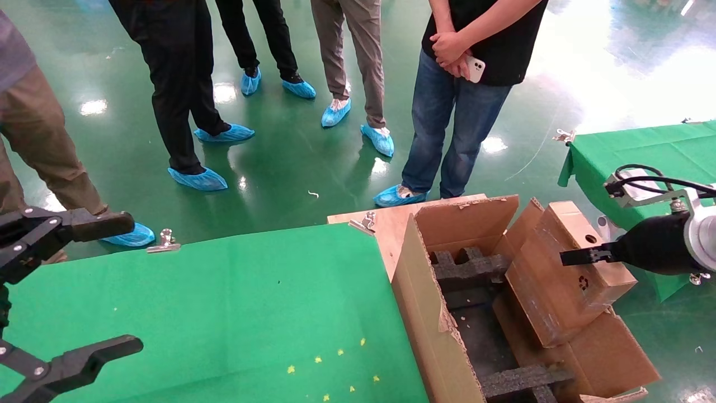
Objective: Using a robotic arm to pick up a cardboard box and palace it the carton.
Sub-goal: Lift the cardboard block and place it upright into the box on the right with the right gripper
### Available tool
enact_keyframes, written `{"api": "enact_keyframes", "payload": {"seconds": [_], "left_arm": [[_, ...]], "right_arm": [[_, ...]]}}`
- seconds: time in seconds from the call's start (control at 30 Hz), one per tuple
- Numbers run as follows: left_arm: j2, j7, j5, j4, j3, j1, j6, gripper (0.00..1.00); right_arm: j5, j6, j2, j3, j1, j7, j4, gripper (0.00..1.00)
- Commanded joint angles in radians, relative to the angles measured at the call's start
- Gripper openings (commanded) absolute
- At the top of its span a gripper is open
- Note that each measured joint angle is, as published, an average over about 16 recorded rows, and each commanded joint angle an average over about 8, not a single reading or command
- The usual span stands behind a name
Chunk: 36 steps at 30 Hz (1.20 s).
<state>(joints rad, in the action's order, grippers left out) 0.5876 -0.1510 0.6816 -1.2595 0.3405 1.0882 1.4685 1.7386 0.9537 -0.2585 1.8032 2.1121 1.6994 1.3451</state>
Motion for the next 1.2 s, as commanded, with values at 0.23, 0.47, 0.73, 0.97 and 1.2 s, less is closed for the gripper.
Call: {"api": "enact_keyframes", "payload": {"seconds": [0.23,0.47,0.73,0.97,1.2], "left_arm": [[0.000,0.000,0.000,0.000,0.000,0.000,0.000,1.00],[0.000,0.000,0.000,0.000,0.000,0.000,0.000,1.00],[0.000,0.000,0.000,0.000,0.000,0.000,0.000,1.00],[0.000,0.000,0.000,0.000,0.000,0.000,0.000,1.00],[0.000,0.000,0.000,0.000,0.000,0.000,0.000,1.00]], "right_arm": [[0.031,-0.063,-0.014,0.023,-0.048,0.045,0.000,0.00],[0.051,-0.118,-0.029,0.042,-0.092,0.075,-0.002,0.00],[0.074,-0.181,-0.046,0.064,-0.146,0.115,-0.011,0.00],[0.091,-0.223,-0.068,0.081,-0.189,0.152,-0.026,0.00],[0.101,-0.265,-0.102,0.097,-0.236,0.181,-0.058,0.00]]}}
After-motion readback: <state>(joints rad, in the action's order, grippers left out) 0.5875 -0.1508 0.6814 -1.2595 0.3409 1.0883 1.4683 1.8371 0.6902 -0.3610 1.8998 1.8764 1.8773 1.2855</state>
